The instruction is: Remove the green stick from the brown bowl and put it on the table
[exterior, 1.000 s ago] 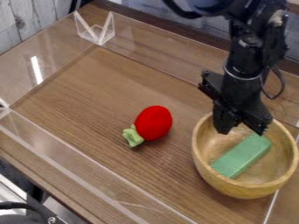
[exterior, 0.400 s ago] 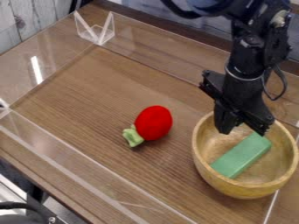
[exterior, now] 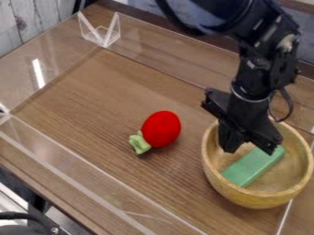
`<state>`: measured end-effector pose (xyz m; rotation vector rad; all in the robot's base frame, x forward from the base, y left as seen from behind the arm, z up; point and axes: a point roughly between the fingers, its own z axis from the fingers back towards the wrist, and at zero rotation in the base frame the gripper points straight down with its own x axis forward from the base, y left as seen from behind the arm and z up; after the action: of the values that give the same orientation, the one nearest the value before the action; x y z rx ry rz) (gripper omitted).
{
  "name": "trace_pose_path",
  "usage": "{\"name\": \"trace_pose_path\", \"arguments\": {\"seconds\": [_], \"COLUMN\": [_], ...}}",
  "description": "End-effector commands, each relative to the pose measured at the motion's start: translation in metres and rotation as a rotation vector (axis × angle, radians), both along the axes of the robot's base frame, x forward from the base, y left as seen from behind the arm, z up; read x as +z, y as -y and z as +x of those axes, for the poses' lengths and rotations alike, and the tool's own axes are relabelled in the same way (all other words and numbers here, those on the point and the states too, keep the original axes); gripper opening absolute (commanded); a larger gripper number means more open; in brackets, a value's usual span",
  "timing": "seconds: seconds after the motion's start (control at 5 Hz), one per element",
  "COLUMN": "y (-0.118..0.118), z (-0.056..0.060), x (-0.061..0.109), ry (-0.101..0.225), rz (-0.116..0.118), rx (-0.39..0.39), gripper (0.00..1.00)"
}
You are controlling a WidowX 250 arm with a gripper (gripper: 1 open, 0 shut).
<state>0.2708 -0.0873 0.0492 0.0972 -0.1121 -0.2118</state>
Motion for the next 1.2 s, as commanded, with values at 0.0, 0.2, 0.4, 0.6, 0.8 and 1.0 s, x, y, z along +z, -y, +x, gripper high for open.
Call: {"name": "trace_pose_path", "arguments": {"seconds": [0.0, 0.2, 0.4, 0.6, 0.8, 1.0], "y": [0.001, -0.001, -0.013, -0.015, -0.019, -0.023], "z": [0.011, 0.017, 0.012, 0.017, 0.024, 0.012], "x": [0.016, 0.019, 0.024, 0.042, 0.065, 0.049], "ry": [0.051, 0.054, 0.074, 0.097, 0.126, 0.115], "rz": [-0.014, -0.013, -0.009, -0.005, -0.016, -0.017], "rx": [-0.020, -0.039, 0.028, 0.083, 0.151, 0.144], "gripper": [0.00, 0.00, 0.00, 0.00, 0.00, 1.00]}}
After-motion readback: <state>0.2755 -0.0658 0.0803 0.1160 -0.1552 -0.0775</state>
